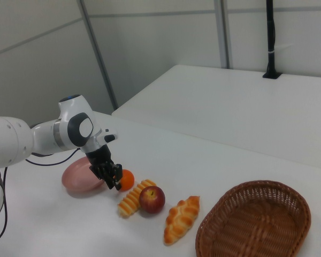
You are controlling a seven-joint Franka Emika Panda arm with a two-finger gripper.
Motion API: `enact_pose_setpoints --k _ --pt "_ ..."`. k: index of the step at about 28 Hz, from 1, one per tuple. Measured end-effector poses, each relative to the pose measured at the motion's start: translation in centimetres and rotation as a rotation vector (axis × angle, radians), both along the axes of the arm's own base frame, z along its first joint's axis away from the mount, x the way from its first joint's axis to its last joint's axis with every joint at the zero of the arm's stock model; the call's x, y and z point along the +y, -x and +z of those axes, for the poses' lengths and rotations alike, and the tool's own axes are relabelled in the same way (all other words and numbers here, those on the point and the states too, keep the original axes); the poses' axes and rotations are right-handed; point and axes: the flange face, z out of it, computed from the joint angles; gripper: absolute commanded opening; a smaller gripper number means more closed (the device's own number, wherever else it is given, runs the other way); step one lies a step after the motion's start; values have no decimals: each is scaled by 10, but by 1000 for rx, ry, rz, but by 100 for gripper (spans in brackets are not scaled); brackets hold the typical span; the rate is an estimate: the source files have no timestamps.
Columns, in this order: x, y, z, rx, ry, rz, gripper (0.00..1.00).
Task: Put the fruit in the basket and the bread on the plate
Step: 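Close the gripper on the orange mandarin and lift it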
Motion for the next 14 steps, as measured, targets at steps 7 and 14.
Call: enact_pose_setpoints --k 7,14 --pt "0 0 0 0 0 0 100" --pt "1 -5 8 -16 -8 -2 100"
